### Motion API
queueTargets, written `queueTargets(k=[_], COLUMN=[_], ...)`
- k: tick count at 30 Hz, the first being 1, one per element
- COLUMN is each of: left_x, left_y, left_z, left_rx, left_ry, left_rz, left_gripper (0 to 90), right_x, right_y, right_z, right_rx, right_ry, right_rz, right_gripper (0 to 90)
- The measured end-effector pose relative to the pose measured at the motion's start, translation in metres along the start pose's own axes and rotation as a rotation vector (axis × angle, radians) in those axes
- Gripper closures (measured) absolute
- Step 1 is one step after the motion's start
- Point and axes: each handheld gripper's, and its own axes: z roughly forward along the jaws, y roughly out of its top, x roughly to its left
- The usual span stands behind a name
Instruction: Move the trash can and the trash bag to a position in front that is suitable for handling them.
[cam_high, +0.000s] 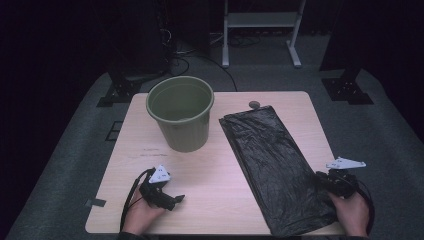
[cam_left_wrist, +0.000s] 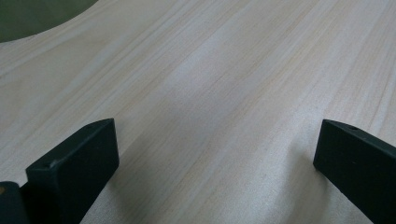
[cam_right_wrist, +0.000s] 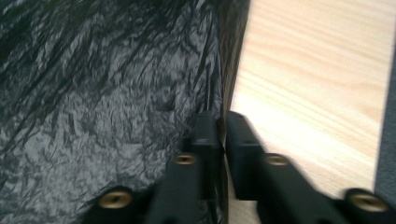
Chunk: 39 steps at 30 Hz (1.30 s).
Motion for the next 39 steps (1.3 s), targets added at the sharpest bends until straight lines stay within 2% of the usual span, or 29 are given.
queueTargets(k=[1,4,9,11,12,13,14,16,19,20,21,24,29,33,39], left_x=[0.000,0.000,0.000,0.000,0.000,0.000,0.000,0.000,0.000,0.000,0.000,0.000,0.000,0.000,0.000], left_y=[0.000,0.000,0.000,0.000,0.000,0.000,0.000,0.000,0.000,0.000,0.000,0.000,0.000,0.000,0.000], left_z=[0.000,0.000,0.000,0.000,0.000,0.000,0.000,0.000,0.000,0.000,0.000,0.000,0.000,0.000,0.000], left_rx=[0.000,0.000,0.000,0.000,0.000,0.000,0.001,0.000,0.000,0.000,0.001,0.000,0.001,0.001,0.000], left_ry=[0.000,0.000,-0.001,-0.001,-0.001,-0.001,-0.001,-0.001,-0.002,-0.002,-0.002,-0.002,-0.002,-0.002,-0.002], left_rz=[0.000,0.001,0.001,0.001,0.001,0.001,0.001,0.002,0.002,0.002,0.003,0.002,0.003,0.003,0.003], left_gripper=[0.0,0.0,0.0,0.0,0.0,0.0,0.0,0.0,0.0,0.0,0.0,0.0,0.0,0.0,0.0], right_x=[0.001,0.004,0.010,0.016,0.022,0.022,0.027,0.029,0.040,0.040,0.046,0.051,0.061,0.064,0.066], right_y=[0.001,0.003,0.010,0.015,0.019,0.019,0.023,0.025,0.033,0.033,0.036,0.039,0.048,0.052,0.052], right_z=[-0.002,-0.005,-0.008,-0.007,-0.006,-0.006,-0.005,-0.005,0.001,0.001,0.006,0.010,0.027,0.045,0.056], right_rx=[-0.007,-0.035,-0.063,-0.068,-0.073,-0.073,-0.078,-0.081,-0.085,-0.085,-0.070,-0.067,-0.038,0.001,0.026], right_ry=[-0.003,-0.001,0.042,0.059,0.083,0.083,0.098,0.109,0.153,0.153,0.150,0.157,0.172,0.172,0.169], right_rz=[-0.002,-0.003,0.004,-0.005,-0.013,-0.013,-0.019,-0.019,-0.045,-0.045,-0.064,-0.072,-0.079,-0.085,-0.092], right_gripper=[77.8,65.7,54.0,49.3,44.0,44.0,37.8,36.7,30.6,30.6,26.2,26.2,28.0,29.6,33.7])
